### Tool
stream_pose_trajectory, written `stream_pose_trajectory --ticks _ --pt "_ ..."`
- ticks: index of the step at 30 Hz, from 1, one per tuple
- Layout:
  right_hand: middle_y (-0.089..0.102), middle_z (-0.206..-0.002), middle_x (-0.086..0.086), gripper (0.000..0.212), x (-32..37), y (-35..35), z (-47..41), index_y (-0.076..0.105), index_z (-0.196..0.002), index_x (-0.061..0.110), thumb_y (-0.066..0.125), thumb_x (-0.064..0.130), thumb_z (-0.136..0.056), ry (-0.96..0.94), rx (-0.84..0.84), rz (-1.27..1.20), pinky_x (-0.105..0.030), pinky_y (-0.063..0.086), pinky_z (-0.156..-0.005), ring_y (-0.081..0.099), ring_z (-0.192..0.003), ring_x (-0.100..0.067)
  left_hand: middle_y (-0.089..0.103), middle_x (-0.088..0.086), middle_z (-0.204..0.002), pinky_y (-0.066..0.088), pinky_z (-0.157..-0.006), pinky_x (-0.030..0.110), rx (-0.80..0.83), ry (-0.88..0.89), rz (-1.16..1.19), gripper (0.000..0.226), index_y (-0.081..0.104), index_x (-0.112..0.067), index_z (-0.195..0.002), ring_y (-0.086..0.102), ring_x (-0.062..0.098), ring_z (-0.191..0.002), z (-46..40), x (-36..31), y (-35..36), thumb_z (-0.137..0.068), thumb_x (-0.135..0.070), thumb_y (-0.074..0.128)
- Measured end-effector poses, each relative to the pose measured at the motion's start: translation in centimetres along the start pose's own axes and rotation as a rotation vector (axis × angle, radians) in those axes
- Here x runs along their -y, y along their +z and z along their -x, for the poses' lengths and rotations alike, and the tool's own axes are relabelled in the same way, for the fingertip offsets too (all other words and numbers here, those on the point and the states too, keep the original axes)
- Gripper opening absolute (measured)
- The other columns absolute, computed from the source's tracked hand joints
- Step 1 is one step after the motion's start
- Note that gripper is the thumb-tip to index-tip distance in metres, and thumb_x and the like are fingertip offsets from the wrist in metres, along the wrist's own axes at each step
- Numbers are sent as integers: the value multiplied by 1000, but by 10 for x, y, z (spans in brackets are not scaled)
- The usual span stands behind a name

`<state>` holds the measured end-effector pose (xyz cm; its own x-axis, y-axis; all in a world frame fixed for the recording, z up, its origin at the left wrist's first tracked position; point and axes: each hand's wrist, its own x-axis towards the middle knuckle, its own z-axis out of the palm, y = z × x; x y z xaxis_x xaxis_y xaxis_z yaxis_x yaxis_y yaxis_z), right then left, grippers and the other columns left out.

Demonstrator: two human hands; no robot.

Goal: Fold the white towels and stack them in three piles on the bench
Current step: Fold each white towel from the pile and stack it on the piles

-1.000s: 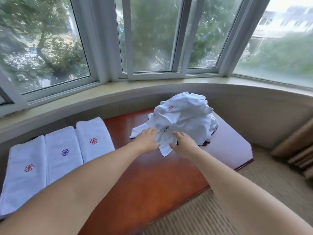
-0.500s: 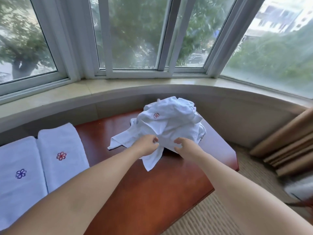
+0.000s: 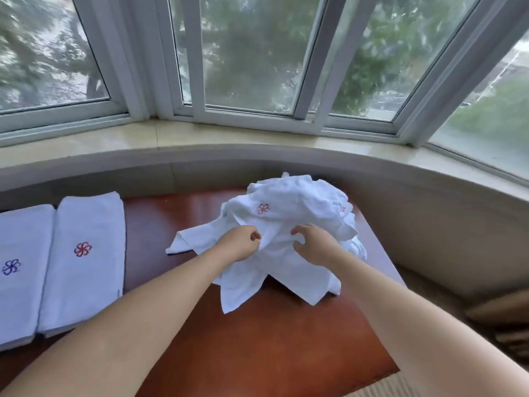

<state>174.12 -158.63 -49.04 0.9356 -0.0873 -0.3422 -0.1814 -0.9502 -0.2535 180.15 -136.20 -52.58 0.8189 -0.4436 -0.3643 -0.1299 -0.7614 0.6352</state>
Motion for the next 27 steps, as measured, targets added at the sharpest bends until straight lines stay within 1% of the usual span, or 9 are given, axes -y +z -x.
stream_pose_trajectory --ticks 2,6,10,14,17,19,22,24,27 --pt "46 -149 4 42 -22 -10 -29 54 -141 28 54 29 -99 -90 11 49 -36 46 -101 47 -133 -23 68 -5 -122 48 -79 29 -48 -65 14 31 64 -25 -125 61 14 -103 -20 -16 9 -98 -28 49" --pt "35 -159 4 54 -60 -26 -72 49 -147 29 56 21 -94 -227 -40 171 -39 30 -114 26 -149 -22 50 -2 -150 45 -87 29 -86 -147 -82 44 54 -25 -141 57 22 -124 -59 -45 28 -98 -32 51" --pt "30 -160 3 63 -94 -33 -101 47 -147 31 59 12 -88 -273 -79 213 -40 38 -106 29 -146 -25 35 4 -159 48 -100 37 -91 -237 -85 55 43 -27 -150 51 28 -132 -95 -70 46 -96 -28 55" --pt "44 -141 -3 54 -109 -30 -118 52 -138 33 57 9 -89 -270 -177 147 -39 44 -94 48 -124 -29 52 6 -144 53 -93 37 -128 -277 3 62 34 -31 -151 58 27 -121 -117 -85 61 -94 -26 58" --pt "51 -113 -2 35 -112 -31 -127 56 -122 26 57 12 -90 -273 -211 12 -35 39 -71 54 -99 -29 62 6 -117 55 -82 37 -204 -439 211 56 31 -35 -146 66 29 -98 -129 -98 67 -95 -35 54" --pt "55 -104 0 22 -111 -36 -131 59 -111 25 58 17 -90 -286 -157 -48 -32 34 -67 58 -90 -29 59 4 -113 57 -83 35 -271 -576 530 52 33 -31 -144 64 27 -93 -136 -105 67 -97 -41 52" --pt "59 -95 8 17 -107 -42 -129 61 -98 30 60 17 -86 -370 -28 -117 -29 37 -65 59 -86 -23 64 2 -104 58 -76 30 -334 -650 985 35 55 -23 -126 64 18 -83 -140 -113 61 -98 -43 50" --pt "56 -83 15 20 -101 -42 -120 57 -89 35 62 17 -83 -456 101 -161 -23 35 -60 56 -82 -16 73 4 -107 60 -85 37 -336 -654 1101 33 62 -24 -116 71 20 -93 -138 -112 56 -98 -50 54" --pt "55 -79 17 21 -84 -35 -101 56 -83 36 66 17 -81 -567 322 -147 -19 35 -59 52 -74 -6 75 5 -110 60 -91 44 -307 -642 1087 47 62 -22 -119 73 25 -99 -126 -107 52 -92 -61 62"
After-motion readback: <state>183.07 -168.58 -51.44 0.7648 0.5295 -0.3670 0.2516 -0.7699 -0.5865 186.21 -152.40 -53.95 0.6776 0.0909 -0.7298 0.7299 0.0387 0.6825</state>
